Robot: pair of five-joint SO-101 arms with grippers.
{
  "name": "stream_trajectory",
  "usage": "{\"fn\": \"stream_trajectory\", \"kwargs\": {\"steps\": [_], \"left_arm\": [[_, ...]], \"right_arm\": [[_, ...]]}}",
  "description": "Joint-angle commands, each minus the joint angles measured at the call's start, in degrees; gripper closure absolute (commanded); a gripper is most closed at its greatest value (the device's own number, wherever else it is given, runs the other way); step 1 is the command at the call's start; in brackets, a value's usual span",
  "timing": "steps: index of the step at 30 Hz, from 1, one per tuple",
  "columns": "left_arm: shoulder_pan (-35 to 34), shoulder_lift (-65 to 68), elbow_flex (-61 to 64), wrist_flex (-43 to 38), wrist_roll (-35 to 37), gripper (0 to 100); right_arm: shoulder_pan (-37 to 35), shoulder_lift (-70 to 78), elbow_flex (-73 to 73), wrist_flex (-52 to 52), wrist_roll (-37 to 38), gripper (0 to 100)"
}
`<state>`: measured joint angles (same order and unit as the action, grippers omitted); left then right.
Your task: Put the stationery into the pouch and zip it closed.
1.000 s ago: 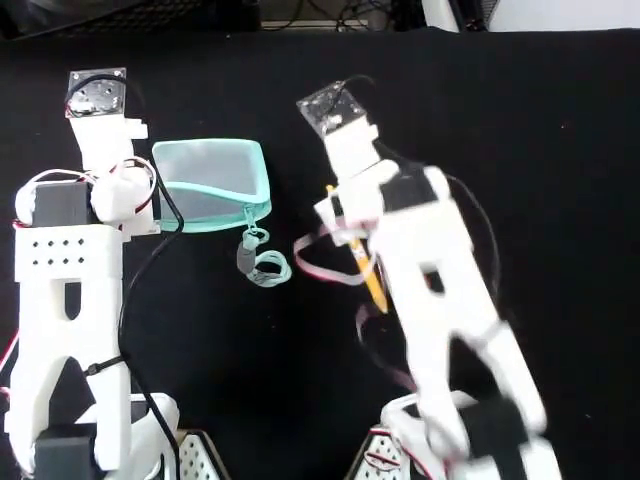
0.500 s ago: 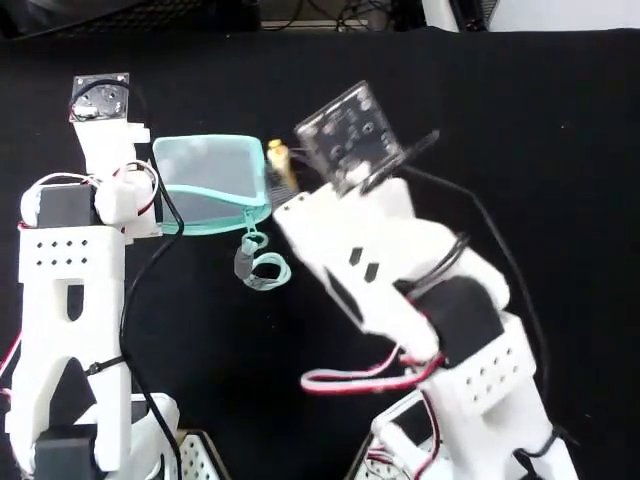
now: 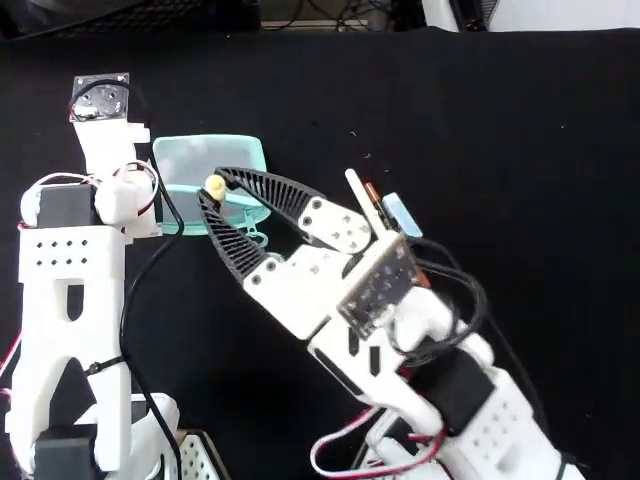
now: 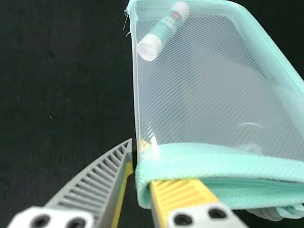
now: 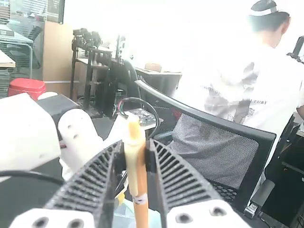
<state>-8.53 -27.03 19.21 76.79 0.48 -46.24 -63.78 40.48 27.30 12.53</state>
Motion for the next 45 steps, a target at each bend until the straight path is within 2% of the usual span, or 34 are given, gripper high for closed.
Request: {"fn": "stream_trajectory", "kwargs": {"steps": [1, 11, 15, 23, 34, 36, 41, 45], "left_arm": [[0.22, 0.00, -0.22, 0.00, 0.26, 97], [0.22, 0.00, -0.13, -0.09, 0.26, 97], [0.22, 0.00, -0.31, -0.09, 0.26, 97], [0.31, 0.00, -0.40, -0.09, 2.73, 97], [0.66, 0.00, -0.40, -0.09, 2.73, 97], [0.66, 0.00, -0.40, -0.09, 2.73, 97], [0.66, 0.00, -0.40, -0.09, 2.73, 97], [0.66, 0.00, -0.40, -0.09, 2.73, 97]], "right_arm": [[-0.79, 0.57, 0.66, -3.16, 0.62, 98.5], [-0.62, 1.71, 2.33, -0.44, 0.70, 98.6], [1.41, 1.01, 8.22, -0.44, 0.79, 98.6], [3.52, 0.13, 24.48, -18.73, 0.97, 98.6], [3.60, -0.75, 21.76, -19.52, 1.14, 98.6], [3.08, -2.68, 22.99, -19.43, 3.08, 98.6], [-0.53, -12.26, 29.58, -19.43, 13.27, 98.6], [-1.14, -18.33, 33.27, -19.43, 14.51, 98.6]]}}
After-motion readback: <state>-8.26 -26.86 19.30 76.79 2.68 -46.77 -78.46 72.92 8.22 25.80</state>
